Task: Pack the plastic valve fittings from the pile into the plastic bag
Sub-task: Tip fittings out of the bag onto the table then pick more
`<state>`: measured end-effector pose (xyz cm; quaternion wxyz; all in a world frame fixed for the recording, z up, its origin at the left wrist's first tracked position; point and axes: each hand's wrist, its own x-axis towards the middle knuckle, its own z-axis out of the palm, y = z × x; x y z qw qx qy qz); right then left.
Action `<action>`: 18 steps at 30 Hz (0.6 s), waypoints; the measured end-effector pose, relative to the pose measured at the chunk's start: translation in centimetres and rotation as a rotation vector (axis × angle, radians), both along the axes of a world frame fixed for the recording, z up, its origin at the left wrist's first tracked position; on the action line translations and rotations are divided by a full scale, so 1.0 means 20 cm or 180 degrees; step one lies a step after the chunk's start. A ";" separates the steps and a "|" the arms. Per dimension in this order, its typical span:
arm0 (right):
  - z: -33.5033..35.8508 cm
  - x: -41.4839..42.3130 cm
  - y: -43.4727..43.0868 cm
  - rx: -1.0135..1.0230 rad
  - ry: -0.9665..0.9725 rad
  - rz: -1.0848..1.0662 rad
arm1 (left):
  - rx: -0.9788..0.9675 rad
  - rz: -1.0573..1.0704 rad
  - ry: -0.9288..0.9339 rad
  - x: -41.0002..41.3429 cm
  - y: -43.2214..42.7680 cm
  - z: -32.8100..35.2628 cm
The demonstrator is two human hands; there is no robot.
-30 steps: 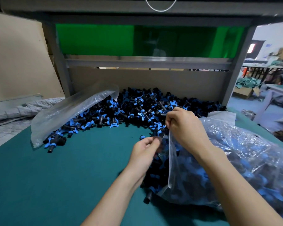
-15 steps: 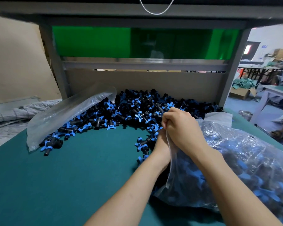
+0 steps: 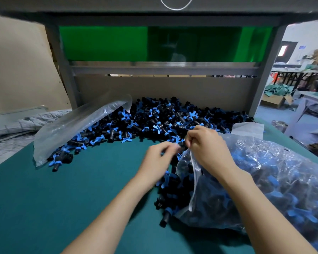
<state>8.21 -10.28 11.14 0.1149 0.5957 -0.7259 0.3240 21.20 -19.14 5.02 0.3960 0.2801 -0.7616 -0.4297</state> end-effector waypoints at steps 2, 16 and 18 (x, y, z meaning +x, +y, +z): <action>-0.01 -0.01 0.00 -0.0033 -0.0081 0.0013 | 0.0404 0.0619 -0.0141 0.17 -0.04 -0.13; 0.01 0.01 -0.05 -0.0660 -0.1398 0.0383 | 0.1705 0.0523 0.0751 -0.12 0.33 -0.19; 0.04 0.02 -0.05 -0.0898 -0.1610 0.0606 | 0.1584 0.0388 0.0733 -0.11 0.33 -0.15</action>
